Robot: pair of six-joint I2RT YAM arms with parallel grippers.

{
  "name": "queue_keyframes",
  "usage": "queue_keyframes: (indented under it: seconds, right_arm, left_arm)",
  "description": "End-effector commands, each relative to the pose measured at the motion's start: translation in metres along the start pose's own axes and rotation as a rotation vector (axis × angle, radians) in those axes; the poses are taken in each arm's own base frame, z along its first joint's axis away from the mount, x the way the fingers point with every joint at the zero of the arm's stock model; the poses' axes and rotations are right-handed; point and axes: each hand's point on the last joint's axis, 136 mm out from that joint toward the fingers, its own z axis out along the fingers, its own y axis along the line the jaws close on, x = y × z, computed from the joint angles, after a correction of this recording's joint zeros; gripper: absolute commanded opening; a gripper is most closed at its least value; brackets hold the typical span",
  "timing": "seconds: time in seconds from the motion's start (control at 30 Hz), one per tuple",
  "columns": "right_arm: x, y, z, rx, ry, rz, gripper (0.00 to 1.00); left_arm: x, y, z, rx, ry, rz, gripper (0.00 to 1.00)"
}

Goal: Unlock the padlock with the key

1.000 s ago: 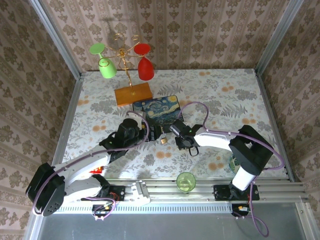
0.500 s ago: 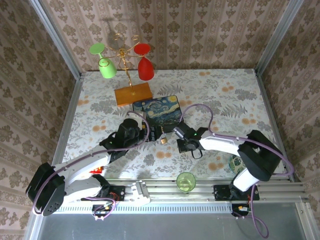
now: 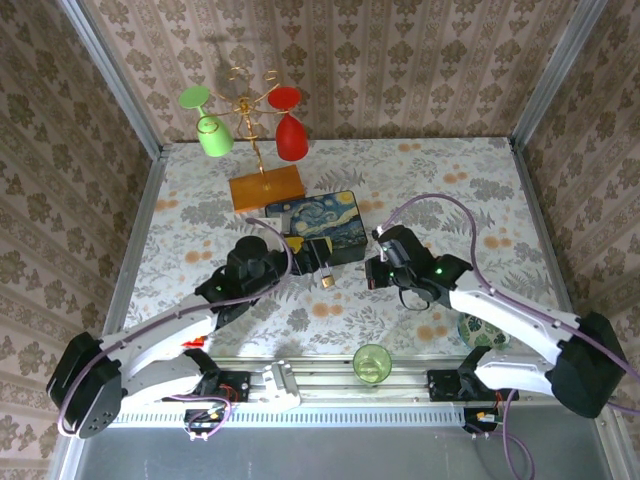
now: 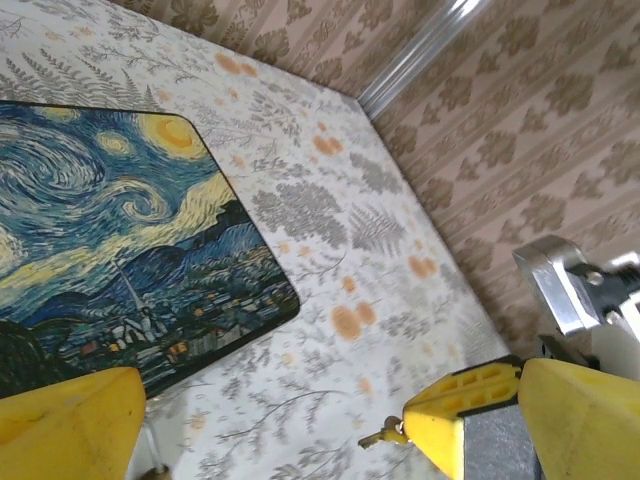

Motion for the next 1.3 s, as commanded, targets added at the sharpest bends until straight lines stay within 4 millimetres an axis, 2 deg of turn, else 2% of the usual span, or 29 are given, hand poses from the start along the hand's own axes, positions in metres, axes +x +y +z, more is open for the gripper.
queue_keyframes:
  seconds: [0.0,0.2,0.4,0.57,0.8,0.93,1.03,1.2,1.27]
  right_arm:
    - [-0.03,0.017,-0.025,-0.084,-0.125,0.037,0.0]
    - [-0.068,0.033,-0.046,-0.138,-0.265,0.071,0.0]
    - [-0.088,0.05,-0.052,-0.19,-0.355,0.092,0.0]
    - [-0.093,0.06,-0.048,-0.214,-0.398,0.109,0.0]
    - [-0.09,0.07,-0.041,-0.221,-0.406,0.097,0.0]
    - [-0.087,0.077,-0.039,-0.237,-0.404,0.086,0.0]
    - [-0.085,0.081,-0.039,-0.255,-0.405,0.084,0.0]
    - [-0.076,0.083,-0.032,-0.243,-0.383,0.078,0.0]
    - [-0.074,0.082,-0.031,-0.245,-0.384,0.084,0.0]
  left_arm:
    - [-0.033,-0.031,-0.01,0.099,-0.135,-0.216,0.97]
    - [-0.042,-0.056,-0.01,0.168,-0.195,-0.366,0.97]
    - [-0.036,-0.054,-0.005,0.161,-0.19,-0.456,0.97]
    - [-0.022,-0.054,-0.001,0.133,-0.16,-0.457,0.9]
    - [-0.014,-0.054,0.004,0.143,-0.161,-0.471,0.69]
    - [-0.007,-0.051,0.009,0.127,-0.148,-0.48,0.68]
    - [-0.004,-0.048,0.012,0.124,-0.149,-0.492,0.62]
    - [-0.009,-0.049,0.01,0.137,-0.18,-0.481,0.51]
    - [-0.008,-0.048,0.009,0.135,-0.179,-0.477,0.43]
